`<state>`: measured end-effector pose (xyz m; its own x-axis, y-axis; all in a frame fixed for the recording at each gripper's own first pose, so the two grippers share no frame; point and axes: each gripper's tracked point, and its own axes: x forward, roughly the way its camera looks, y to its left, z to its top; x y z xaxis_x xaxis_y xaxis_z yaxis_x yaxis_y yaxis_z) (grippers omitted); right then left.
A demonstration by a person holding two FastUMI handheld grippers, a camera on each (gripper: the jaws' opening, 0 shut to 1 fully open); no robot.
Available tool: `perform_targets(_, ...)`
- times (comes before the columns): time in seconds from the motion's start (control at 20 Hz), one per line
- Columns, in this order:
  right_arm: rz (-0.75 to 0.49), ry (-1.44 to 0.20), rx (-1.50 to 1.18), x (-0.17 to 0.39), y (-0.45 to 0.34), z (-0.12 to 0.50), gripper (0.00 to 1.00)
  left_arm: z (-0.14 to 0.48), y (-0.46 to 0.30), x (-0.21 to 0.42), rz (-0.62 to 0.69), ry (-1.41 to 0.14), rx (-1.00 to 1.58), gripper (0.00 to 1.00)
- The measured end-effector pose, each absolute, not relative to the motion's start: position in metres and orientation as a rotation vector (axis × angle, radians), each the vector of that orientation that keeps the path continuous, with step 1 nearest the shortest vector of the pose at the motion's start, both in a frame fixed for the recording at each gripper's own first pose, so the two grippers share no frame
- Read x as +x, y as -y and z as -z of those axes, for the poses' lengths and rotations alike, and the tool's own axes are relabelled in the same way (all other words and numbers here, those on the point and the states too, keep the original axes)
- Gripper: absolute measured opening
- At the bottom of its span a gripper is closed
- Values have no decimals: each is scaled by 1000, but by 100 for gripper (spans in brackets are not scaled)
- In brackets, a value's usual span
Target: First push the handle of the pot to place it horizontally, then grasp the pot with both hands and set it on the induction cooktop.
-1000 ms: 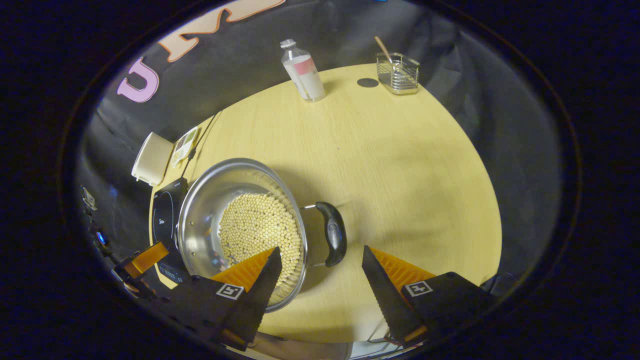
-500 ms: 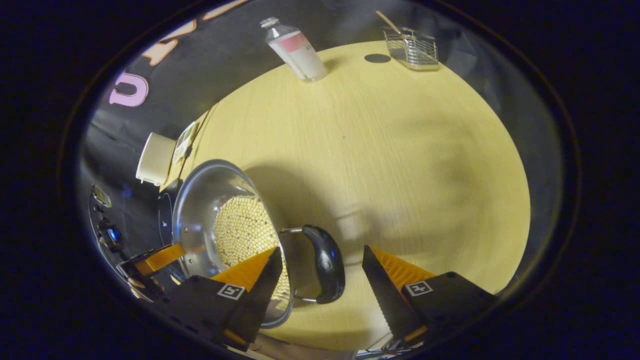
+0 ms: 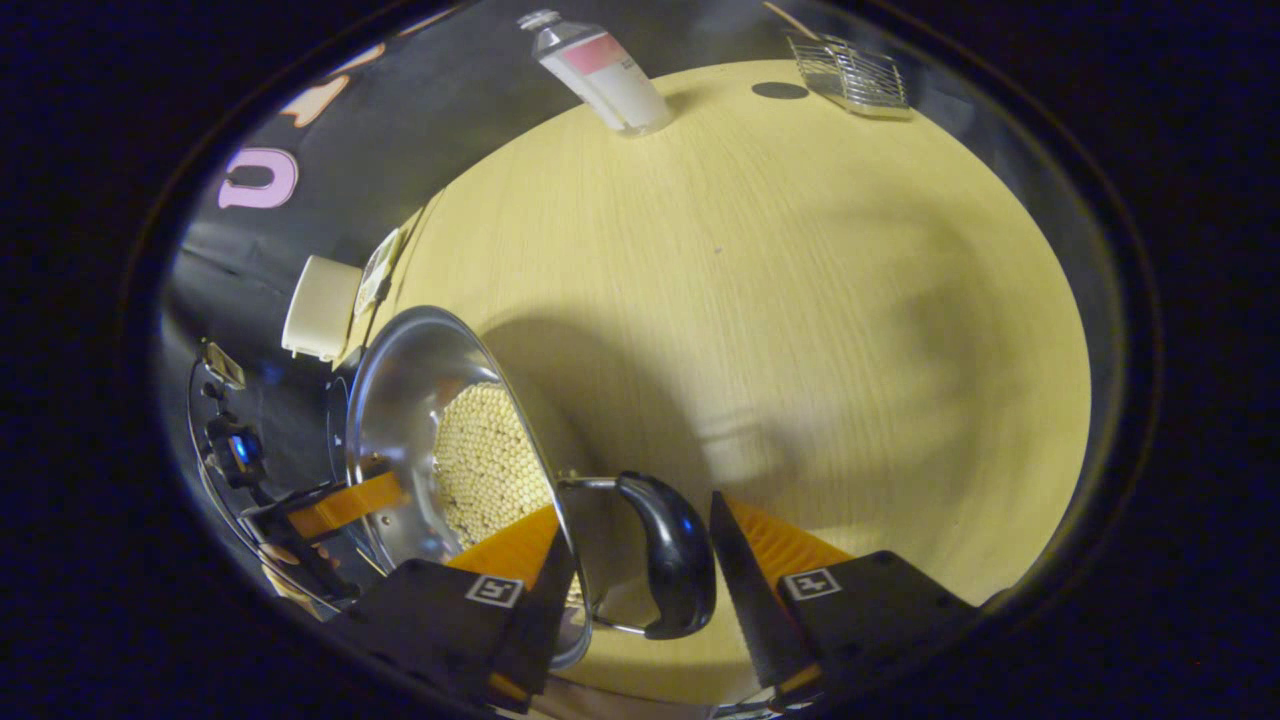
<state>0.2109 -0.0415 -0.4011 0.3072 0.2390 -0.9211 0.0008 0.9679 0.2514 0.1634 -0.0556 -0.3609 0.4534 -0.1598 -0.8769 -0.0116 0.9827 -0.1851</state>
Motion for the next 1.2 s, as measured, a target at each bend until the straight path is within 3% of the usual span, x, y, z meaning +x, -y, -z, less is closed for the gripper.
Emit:
perform_targets(0.15,-172,-1259,224,209,38,403,54,363,50,162,79,-1111,-195,72)
perform_targets(0.2,-175,-1252,225,211,37,403,54,365,51,163,86,-1110,-209,64)
perform_targets(0.25,-175,-1250,223,212,38,406,61,363,51,162,88,-1110,-215,63)
perform_targets(0.3,-174,-1251,226,210,37,405,54,365,52,162,85,-1110,-215,62)
perform_targets(0.75,-123,-1306,222,161,52,396,53,351,58,117,63,-1170,-154,61)
perform_targets(0.8,-117,-1314,219,153,53,393,59,350,59,110,65,-1181,-152,61)
perform_targets(1.2,-120,-1330,176,105,37,378,59,329,41,64,54,-1202,-153,61)
